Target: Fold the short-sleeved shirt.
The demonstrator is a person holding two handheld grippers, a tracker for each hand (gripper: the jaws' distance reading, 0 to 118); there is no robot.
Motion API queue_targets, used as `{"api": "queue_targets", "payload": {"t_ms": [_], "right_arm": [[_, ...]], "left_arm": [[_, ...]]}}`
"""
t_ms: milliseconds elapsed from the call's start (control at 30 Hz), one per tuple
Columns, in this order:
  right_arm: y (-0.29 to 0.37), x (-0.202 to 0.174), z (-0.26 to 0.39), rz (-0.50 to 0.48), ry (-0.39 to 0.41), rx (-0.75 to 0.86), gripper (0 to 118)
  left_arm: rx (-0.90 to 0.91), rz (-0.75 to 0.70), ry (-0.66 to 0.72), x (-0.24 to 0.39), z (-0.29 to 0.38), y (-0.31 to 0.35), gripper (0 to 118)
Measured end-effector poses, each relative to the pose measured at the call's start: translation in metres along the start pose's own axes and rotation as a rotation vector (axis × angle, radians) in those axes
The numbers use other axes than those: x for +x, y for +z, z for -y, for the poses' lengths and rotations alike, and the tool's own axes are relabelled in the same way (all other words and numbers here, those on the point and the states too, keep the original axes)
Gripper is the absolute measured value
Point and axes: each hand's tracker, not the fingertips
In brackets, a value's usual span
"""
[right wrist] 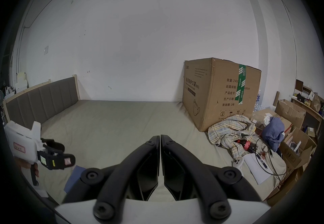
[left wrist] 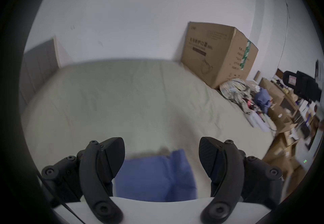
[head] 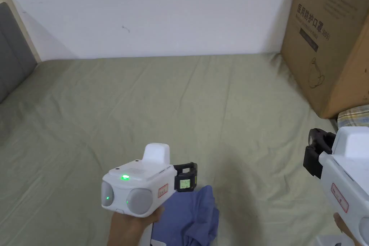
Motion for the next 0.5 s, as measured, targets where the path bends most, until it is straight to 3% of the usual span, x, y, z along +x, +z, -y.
{"api": "queue_targets", "payload": {"t_ms": [67, 100, 133, 167, 200, 233, 500], "right_arm": [[0.0, -0.001, -0.001, -0.002, -0.001, 0.001, 2], [0.0, -0.001, -0.001, -0.003, 0.0, -0.001, 2], [0.0, -0.001, -0.001, -0.003, 0.002, -0.002, 2], [0.0, -0.002, 0.0, -0.004, 0.004, -0.004, 2], [0.0, -0.001, 0.0, -0.004, 0.006, -0.006, 2], [0.0, -0.001, 0.001, -0.003, 0.007, -0.008, 2], [0.001, 0.004, 0.002, 0.011, 0.014, -0.017, 2]], "left_arm": [[0.037, -0.043, -0.027, -0.005, 0.008, 0.001, 88], [0.046, -0.057, -0.031, -0.008, 0.012, 0.001, 78], [0.043, -0.042, -0.016, -0.015, 0.02, -0.008, 63], [0.047, -0.041, -0.01, -0.019, 0.025, -0.011, 41], [0.046, -0.039, 0.015, -0.021, 0.029, -0.013, 8], [0.046, -0.02, 0.042, -0.024, 0.035, -0.015, 2], [-0.023, -0.01, 0.075, -0.022, 0.075, -0.044, 0]]}}
